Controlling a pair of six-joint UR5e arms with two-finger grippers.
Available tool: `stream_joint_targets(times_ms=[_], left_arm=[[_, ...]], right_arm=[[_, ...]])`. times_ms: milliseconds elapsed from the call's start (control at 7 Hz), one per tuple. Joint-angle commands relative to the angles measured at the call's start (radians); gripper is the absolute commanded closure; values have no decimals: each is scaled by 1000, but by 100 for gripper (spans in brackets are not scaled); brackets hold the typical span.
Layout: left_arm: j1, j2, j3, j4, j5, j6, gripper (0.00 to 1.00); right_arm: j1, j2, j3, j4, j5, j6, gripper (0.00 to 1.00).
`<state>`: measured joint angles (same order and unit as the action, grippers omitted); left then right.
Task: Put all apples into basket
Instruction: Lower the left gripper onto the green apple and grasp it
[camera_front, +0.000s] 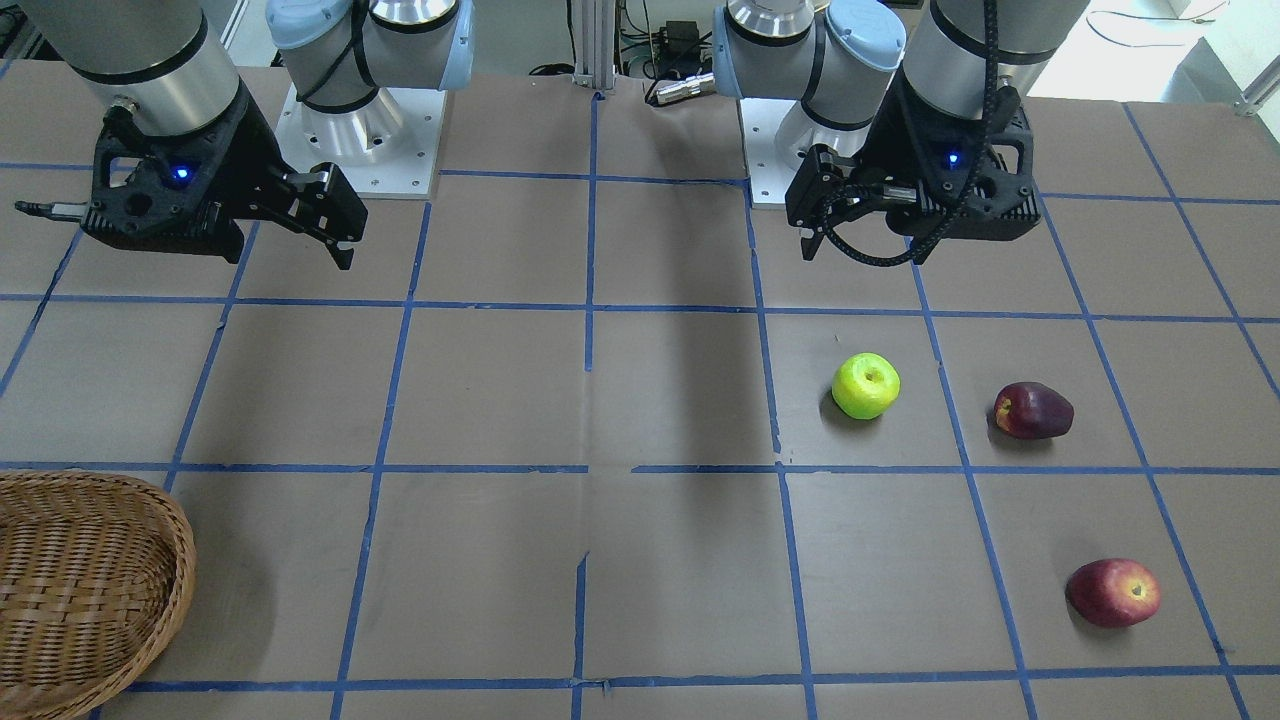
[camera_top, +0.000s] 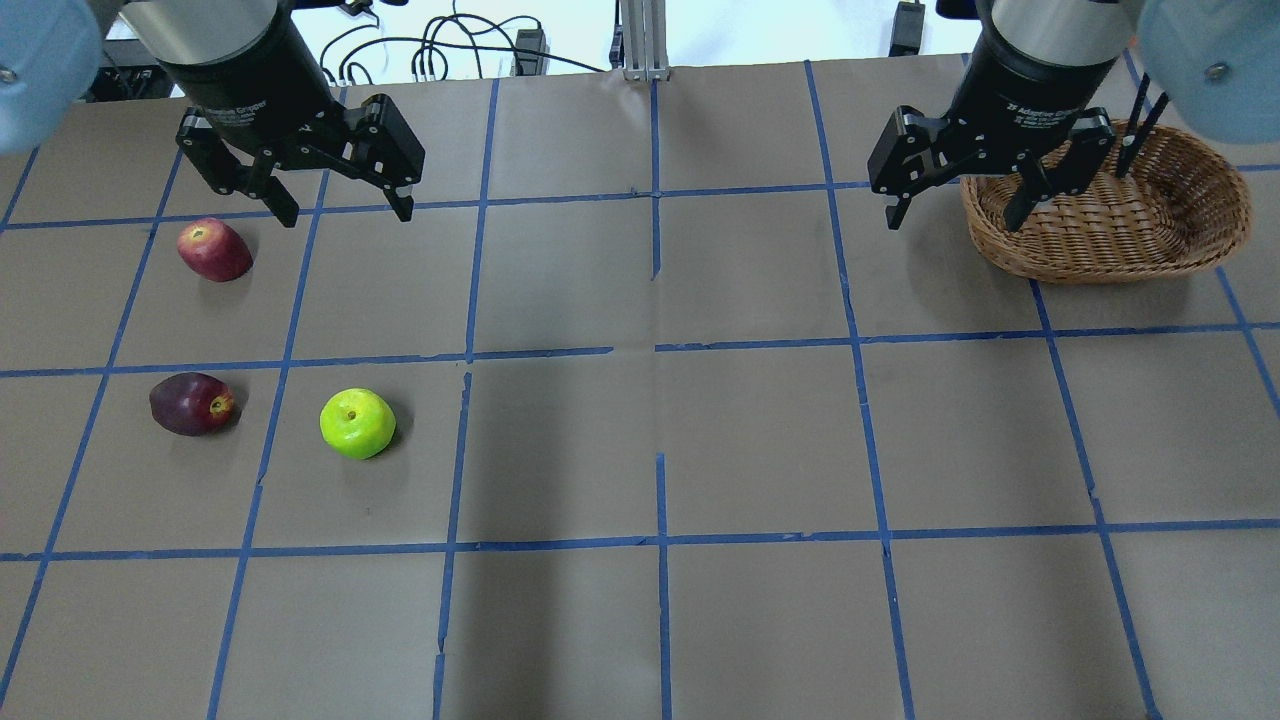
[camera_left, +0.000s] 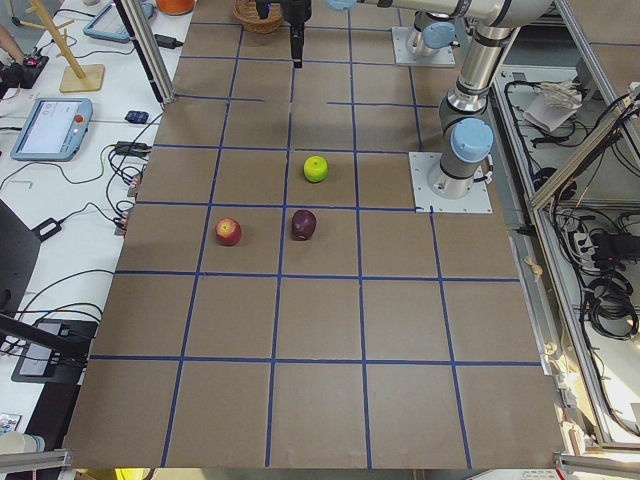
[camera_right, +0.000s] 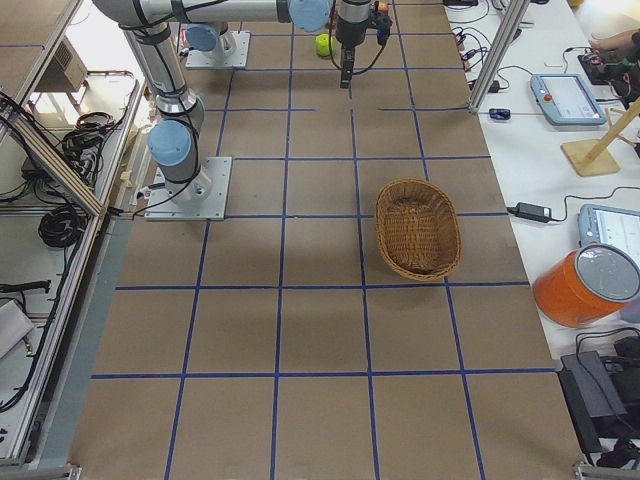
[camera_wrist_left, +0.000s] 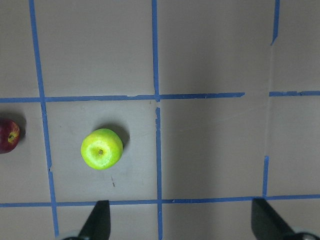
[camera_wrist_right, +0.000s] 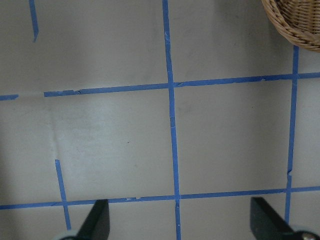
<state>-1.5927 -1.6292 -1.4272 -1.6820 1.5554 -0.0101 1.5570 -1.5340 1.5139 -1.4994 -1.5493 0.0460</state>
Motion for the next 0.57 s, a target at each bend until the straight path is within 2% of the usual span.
stream_joint_targets(times_ms=[0, 286, 429], left_arm=[[2, -1, 1, 1, 0, 1, 0], [8, -11, -5, -2, 2, 7, 0], [20, -36, -60, 11, 6, 7, 0]], right_arm=[[0, 0, 0, 1, 0, 0, 0], [0, 0, 2, 4, 0, 0, 0], [0, 0, 2, 7, 0, 0, 0]])
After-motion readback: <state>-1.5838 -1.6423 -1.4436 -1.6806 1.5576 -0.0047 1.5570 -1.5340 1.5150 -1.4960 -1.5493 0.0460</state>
